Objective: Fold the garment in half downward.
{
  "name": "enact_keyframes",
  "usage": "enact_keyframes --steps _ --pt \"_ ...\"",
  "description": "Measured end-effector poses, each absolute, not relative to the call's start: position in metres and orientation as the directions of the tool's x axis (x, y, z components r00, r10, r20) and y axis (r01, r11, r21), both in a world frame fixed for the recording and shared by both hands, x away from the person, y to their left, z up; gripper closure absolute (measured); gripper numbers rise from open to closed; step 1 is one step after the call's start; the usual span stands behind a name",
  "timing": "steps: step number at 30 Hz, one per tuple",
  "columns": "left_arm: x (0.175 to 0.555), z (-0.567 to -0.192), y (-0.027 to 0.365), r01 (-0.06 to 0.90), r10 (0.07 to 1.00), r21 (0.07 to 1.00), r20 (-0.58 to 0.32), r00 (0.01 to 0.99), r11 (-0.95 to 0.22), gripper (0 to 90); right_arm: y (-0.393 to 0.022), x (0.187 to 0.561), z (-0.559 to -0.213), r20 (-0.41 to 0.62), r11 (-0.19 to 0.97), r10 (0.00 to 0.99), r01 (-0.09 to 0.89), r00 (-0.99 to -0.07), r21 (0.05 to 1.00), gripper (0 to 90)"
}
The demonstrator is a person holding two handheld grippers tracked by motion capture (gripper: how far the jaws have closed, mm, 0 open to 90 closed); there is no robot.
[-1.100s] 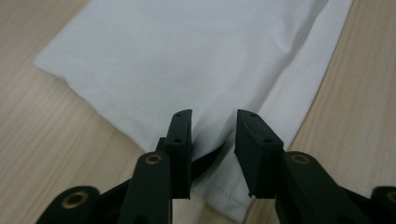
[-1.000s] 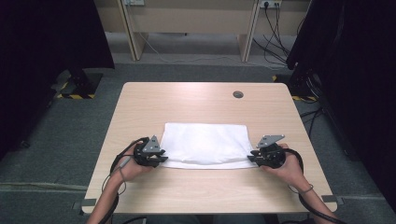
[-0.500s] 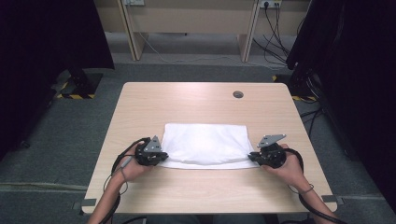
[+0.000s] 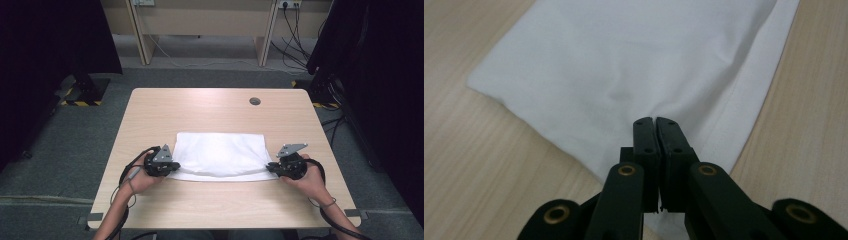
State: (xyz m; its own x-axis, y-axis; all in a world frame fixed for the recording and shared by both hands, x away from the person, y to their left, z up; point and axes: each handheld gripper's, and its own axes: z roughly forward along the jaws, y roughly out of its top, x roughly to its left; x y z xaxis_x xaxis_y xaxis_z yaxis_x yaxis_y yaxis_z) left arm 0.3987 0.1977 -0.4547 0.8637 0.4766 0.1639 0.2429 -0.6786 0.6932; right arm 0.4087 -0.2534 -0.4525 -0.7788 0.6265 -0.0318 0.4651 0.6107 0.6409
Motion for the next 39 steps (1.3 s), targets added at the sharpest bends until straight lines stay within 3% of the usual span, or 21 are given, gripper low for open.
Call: enact_keyframes --steps 9,21,24,27,30,33,39 --pt "0.385 -0.434 0.198 0.19 0.458 0.718 0.197 0.867 -0.669 87.5 -0.26 0.396 -0.436 -0.03 0.582 0.623 0.438 -0.781 0.685 82.6" --pt "0.382 -0.46 0.195 0.24 0.414 0.658 0.12 0.902 -0.714 84.8 -0.262 0.392 -0.459 -0.031 0.654 0.593 0.458 -0.805 0.602 81.4" --pt "0.383 -0.463 0.195 0.26 0.418 0.658 0.09 0.904 -0.706 80.0 -0.262 0.392 -0.459 -0.032 0.665 0.584 0.456 -0.811 0.592 77.1" --pt "0.384 -0.461 0.198 0.278 0.443 0.67 0.086 0.892 -0.688 69.9 -0.263 0.393 -0.454 -0.024 0.661 0.584 0.459 -0.811 0.593 66.5" --pt "0.384 -0.454 0.201 0.283 0.469 0.699 0.085 0.879 -0.657 59.3 -0.264 0.393 -0.443 -0.001 0.609 0.606 0.463 -0.795 0.644 64.1" --pt "0.385 -0.445 0.2 0.264 0.483 0.735 0.098 0.87 -0.625 54.4 -0.256 0.396 -0.435 -0.009 0.591 0.61 0.447 -0.792 0.671 62.0" --pt "0.395 -0.448 0.185 0.275 0.522 0.75 0.109 0.846 -0.602 49.0 -0.231 0.406 -0.446 -0.032 0.632 0.603 0.453 -0.797 0.628 59.3"
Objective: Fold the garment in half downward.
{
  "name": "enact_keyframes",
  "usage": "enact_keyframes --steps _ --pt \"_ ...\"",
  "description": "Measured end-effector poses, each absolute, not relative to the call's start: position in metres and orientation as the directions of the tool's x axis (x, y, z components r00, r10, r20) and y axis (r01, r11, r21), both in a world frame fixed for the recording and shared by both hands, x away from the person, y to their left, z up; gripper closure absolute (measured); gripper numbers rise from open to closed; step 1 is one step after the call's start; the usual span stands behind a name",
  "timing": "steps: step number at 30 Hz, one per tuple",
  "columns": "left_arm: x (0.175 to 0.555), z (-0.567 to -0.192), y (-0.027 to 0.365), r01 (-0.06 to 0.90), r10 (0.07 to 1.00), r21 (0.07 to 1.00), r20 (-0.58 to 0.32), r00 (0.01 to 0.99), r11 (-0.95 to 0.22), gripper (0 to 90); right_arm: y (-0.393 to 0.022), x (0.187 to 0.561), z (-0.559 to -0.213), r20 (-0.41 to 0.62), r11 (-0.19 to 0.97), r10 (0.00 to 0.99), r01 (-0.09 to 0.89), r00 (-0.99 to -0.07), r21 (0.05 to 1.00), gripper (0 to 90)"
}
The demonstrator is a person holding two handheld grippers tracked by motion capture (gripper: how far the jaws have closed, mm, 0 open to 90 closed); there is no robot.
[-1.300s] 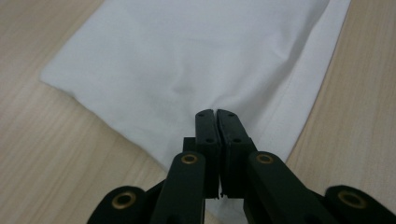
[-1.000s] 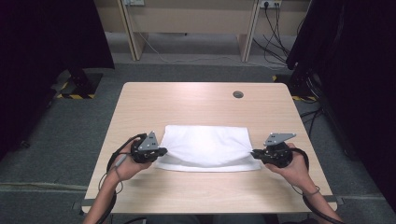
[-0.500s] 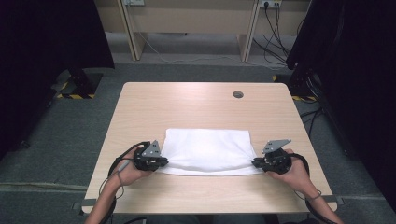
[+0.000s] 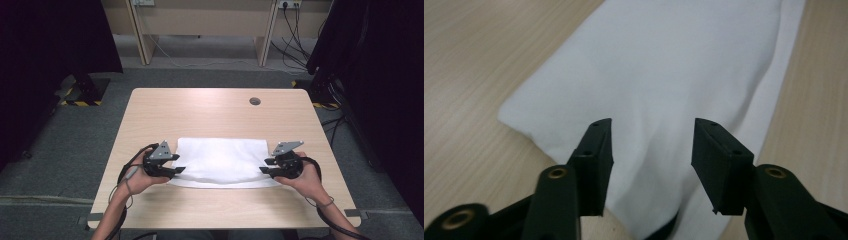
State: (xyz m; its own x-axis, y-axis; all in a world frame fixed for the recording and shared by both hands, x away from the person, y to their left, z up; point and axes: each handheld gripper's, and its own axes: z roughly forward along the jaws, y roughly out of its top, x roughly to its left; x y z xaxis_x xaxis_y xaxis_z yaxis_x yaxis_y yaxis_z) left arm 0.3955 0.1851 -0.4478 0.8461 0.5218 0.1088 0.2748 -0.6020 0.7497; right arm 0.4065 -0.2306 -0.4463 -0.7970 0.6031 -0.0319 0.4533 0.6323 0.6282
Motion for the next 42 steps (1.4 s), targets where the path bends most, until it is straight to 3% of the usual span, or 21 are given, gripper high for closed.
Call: enact_keyframes --steps 4,13,29,37,42 --pt "0.398 -0.457 0.174 0.27 0.514 0.73 0.128 0.848 -0.628 50.0 -0.226 0.406 -0.46 -0.041 0.647 0.608 0.465 -0.793 0.604 59.2" --pt "0.389 -0.471 0.16 0.263 0.473 0.692 0.128 0.872 -0.672 48.9 -0.23 0.398 -0.458 -0.026 0.604 0.629 0.467 -0.777 0.646 57.6" --pt "0.397 -0.475 0.159 0.272 0.49 0.708 0.119 0.863 -0.651 49.4 -0.234 0.403 -0.466 0.007 0.574 0.652 0.5 -0.758 0.649 57.1" --pt "0.396 -0.469 0.164 0.275 0.56 0.774 0.121 0.819 -0.57 29.5 -0.24 0.403 -0.46 0.019 0.52 0.685 0.507 -0.729 0.688 48.5" --pt "0.393 -0.459 0.175 0.28 0.62 0.825 0.104 0.778 -0.49 22.0 -0.248 0.403 -0.453 0.041 0.476 0.707 0.517 -0.706 0.711 40.1"
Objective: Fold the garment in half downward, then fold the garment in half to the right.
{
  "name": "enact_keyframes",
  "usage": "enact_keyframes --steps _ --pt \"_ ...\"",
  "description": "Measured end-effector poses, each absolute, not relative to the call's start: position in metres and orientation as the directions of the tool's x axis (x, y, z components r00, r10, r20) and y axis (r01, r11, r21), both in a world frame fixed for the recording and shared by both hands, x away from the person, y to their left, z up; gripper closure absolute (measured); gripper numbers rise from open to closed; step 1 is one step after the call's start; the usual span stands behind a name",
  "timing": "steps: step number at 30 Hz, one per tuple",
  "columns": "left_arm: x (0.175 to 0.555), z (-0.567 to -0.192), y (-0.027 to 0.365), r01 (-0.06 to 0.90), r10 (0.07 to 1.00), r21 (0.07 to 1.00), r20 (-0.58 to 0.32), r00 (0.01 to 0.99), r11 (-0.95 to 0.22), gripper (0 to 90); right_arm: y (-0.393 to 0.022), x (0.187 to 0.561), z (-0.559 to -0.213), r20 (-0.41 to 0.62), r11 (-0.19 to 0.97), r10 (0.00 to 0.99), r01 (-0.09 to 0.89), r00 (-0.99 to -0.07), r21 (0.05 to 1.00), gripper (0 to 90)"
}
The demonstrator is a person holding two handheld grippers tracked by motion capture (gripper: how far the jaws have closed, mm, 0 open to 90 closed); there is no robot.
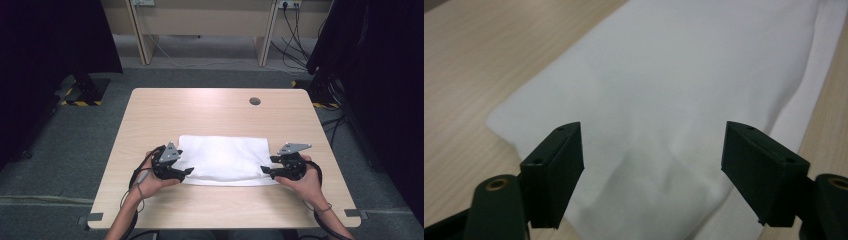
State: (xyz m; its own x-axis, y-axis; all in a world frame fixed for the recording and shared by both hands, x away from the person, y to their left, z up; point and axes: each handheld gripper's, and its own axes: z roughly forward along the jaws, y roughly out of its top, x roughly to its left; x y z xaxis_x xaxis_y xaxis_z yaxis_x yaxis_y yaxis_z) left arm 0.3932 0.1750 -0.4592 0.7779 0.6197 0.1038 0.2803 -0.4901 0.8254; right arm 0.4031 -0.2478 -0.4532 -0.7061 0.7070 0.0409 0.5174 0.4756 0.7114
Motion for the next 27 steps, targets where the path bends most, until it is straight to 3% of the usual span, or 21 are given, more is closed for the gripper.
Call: enact_keyframes --steps 9,27 --pt "0.386 -0.447 0.191 0.289 0.685 0.863 0.087 0.724 -0.414 19.5 -0.268 0.398 -0.449 0.073 0.41 0.74 0.533 -0.669 0.74 35.5" --pt "0.398 -0.433 0.202 0.287 0.697 0.86 0.105 0.709 -0.422 20.5 -0.264 0.399 -0.44 0.065 0.423 0.729 0.524 -0.681 0.74 33.2"
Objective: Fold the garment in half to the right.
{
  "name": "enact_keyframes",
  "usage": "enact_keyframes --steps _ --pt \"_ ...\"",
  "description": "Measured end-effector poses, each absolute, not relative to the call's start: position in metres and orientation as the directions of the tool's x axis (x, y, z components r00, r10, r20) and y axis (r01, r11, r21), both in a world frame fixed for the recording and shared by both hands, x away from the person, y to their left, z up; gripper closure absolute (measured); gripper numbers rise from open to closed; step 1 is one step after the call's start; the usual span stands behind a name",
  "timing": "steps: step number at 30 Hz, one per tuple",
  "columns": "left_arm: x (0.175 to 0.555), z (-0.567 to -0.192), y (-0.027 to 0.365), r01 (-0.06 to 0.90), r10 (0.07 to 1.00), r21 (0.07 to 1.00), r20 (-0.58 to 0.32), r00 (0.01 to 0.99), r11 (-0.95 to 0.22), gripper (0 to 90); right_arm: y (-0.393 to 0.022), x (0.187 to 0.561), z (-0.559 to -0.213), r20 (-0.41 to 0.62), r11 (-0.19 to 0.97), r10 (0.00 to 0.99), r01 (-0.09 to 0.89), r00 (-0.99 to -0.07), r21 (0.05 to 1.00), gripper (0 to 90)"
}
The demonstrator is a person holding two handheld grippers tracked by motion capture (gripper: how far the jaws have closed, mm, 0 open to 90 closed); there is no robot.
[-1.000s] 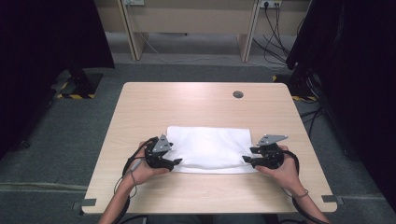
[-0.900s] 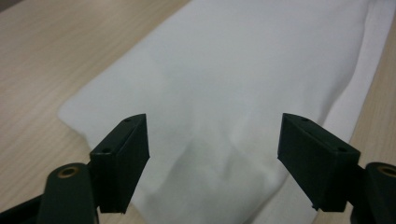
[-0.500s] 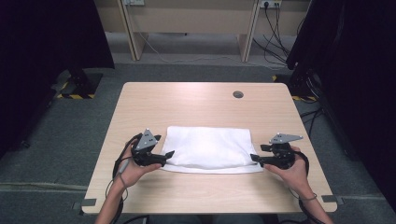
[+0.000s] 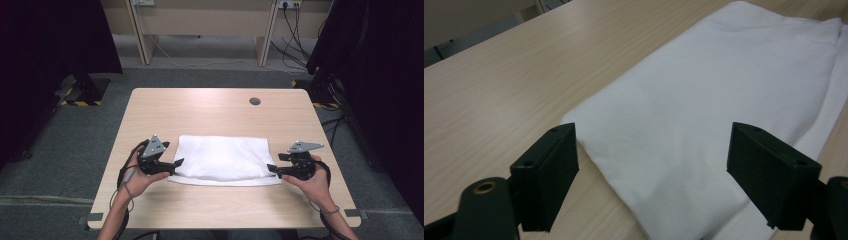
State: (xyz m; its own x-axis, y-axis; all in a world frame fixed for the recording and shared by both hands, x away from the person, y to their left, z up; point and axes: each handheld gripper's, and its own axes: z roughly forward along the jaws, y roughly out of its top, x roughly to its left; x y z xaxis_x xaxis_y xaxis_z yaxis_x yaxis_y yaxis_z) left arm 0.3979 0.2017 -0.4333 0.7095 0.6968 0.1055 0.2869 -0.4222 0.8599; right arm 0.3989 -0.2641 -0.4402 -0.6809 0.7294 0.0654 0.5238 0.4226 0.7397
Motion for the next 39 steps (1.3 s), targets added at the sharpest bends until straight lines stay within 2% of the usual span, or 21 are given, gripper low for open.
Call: enact_keyframes --steps 5,10,13,14,15,16,17,19,22,27,28,29,30,35,36,37,38,39 --pt "0.424 -0.426 0.203 0.299 0.708 0.852 0.113 0.697 -0.43 23.5 -0.258 0.403 -0.435 0.056 0.439 0.716 0.511 -0.695 0.739 32.7" --pt "0.456 -0.422 0.201 0.334 0.709 0.831 0.099 0.698 -0.445 30.9 -0.253 0.404 -0.431 0.046 0.452 0.705 0.498 -0.708 0.74 32.4" --pt "0.484 -0.426 0.197 0.398 0.717 0.805 0.046 0.696 -0.439 35.4 -0.252 0.404 -0.428 0.046 0.451 0.704 0.496 -0.708 0.742 32.3" --pt "0.484 -0.426 0.197 0.398 0.717 0.805 0.046 0.696 -0.439 39.3 -0.252 0.404 -0.428 0.046 0.451 0.704 0.496 -0.708 0.742 32.3" --pt "0.484 -0.426 0.197 0.398 0.717 0.805 0.046 0.696 -0.439 39.3 -0.252 0.403 -0.427 0.041 0.45 0.705 0.491 -0.708 0.746 32.3" --pt "0.494 -0.436 0.196 0.44 0.718 0.789 0.002 0.696 -0.429 39.3 -0.252 0.403 -0.427 0.041 0.45 0.705 0.491 -0.708 0.746 32.3" --pt "0.494 -0.436 0.196 0.44 0.718 0.789 0.002 0.696 -0.429 43.3 -0.252 0.403 -0.427 0.041 0.45 0.705 0.491 -0.708 0.746 32.3" --pt "0.503 -0.447 0.196 0.474 0.72 0.763 -0.015 0.694 -0.441 43.3 -0.25 0.402 -0.427 0.042 0.449 0.704 0.49 -0.709 0.747 32.3" --pt "0.509 -0.454 0.197 0.497 0.722 0.755 -0.047 0.691 -0.427 49.2 -0.247 0.402 -0.426 0.035 0.46 0.697 0.484 -0.716 0.744 32.3" --pt "0.514 -0.464 0.193 0.529 0.701 0.73 -0.097 0.706 -0.433 50.8 -0.242 0.401 -0.425 0.026 0.47 0.69 0.475 -0.724 0.744 32.3" --pt "0.514 -0.464 0.193 0.529 0.701 0.73 -0.097 0.706 -0.433 55.6 -0.242 0.401 -0.425 0.026 0.47 0.69 0.475 -0.724 0.744 32.3" --pt "0.515 -0.468 0.193 0.536 0.702 0.72 -0.096 0.706 -0.441 55.6 -0.24 0.401 -0.425 0.023 0.473 0.688 0.472 -0.725 0.744 32.4" --pt "0.515 -0.468 0.193 0.536 0.702 0.72 -0.096 0.706 -0.441 59.4 -0.24 0.401 -0.425 0.023 0.473 0.688 0.472 -0.725 0.744 32.4" --pt "0.515 -0.475 0.189 0.533 0.695 0.713 -0.089 0.714 -0.456 61.4 -0.238 0.401 -0.425 0.014 0.484 0.682 0.465 -0.731 0.741 32.5" --pt "0.515 -0.475 0.189 0.533 0.695 0.713 -0.089 0.714 -0.456 66.3 -0.238 0.401 -0.425 0.014 0.484 0.682 0.465 -0.731 0.741 32.5" --pt "0.514 -0.476 0.189 0.526 0.688 0.72 -0.092 0.72 -0.454 66.3 -0.237 0.4 -0.425 0.012 0.488 0.679 0.464 -0.734 0.739 32.7" --pt "0.514 -0.476 0.189 0.526 0.688 0.72 -0.092 0.72 -0.454 74.6 -0.237 0.4 -0.425 0.012 0.488 0.679 0.464 -0.734 0.739 32.7" --pt "0.514 -0.476 0.189 0.526 0.688 0.72 -0.092 0.72 -0.454 74.6 -0.234 0.4 -0.426 0.009 0.495 0.676 0.463 -0.737 0.736 32.7"
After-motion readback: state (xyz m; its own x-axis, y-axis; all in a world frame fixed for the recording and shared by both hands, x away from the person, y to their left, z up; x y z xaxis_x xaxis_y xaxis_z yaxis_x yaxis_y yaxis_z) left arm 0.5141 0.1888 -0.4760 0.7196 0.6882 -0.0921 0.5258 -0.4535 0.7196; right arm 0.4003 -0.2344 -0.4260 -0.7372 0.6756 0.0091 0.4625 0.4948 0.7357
